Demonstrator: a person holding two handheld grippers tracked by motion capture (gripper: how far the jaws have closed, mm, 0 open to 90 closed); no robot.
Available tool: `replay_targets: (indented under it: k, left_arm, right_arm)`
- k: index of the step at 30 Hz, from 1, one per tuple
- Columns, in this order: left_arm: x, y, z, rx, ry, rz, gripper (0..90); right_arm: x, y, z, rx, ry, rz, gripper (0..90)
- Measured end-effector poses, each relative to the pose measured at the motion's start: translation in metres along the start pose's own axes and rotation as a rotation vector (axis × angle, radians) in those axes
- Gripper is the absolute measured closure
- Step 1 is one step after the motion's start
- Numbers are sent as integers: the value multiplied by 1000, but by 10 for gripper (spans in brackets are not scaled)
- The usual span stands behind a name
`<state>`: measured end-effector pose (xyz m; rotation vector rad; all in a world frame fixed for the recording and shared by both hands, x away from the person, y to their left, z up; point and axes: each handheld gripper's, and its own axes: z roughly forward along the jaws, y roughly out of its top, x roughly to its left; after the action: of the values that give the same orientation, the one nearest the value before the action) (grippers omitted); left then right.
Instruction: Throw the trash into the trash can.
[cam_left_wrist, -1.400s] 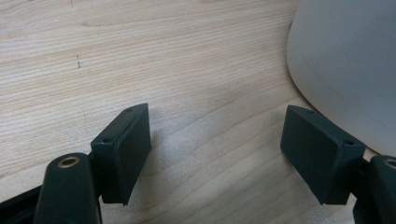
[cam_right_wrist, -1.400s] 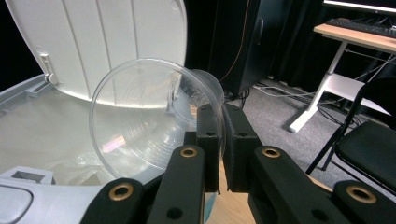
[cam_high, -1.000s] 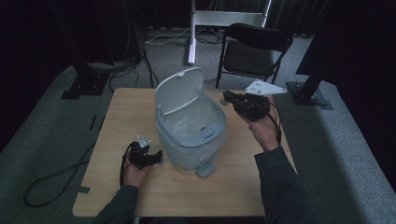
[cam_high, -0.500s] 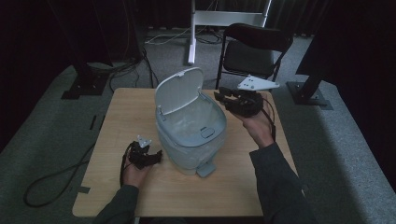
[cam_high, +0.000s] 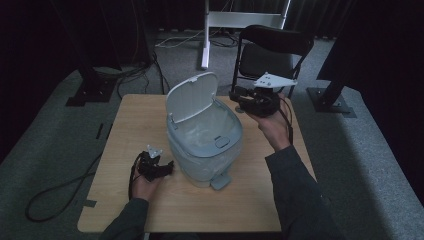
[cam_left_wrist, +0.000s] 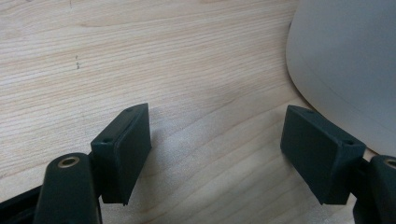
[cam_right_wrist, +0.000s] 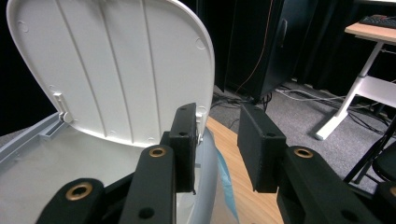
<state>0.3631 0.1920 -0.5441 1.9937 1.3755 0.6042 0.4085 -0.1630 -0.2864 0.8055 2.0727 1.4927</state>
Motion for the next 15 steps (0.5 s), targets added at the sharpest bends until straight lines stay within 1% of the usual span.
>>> replay_targets:
  k: [10, 15]
  left_arm:
    - [0, 0, 0, 0, 0, 0, 242]
    - [0, 0, 0, 0, 0, 0, 243]
  right_arm:
    - [-1, 0, 7, 13, 0, 4, 670]
    - [-1, 2, 10, 2, 7, 10, 670]
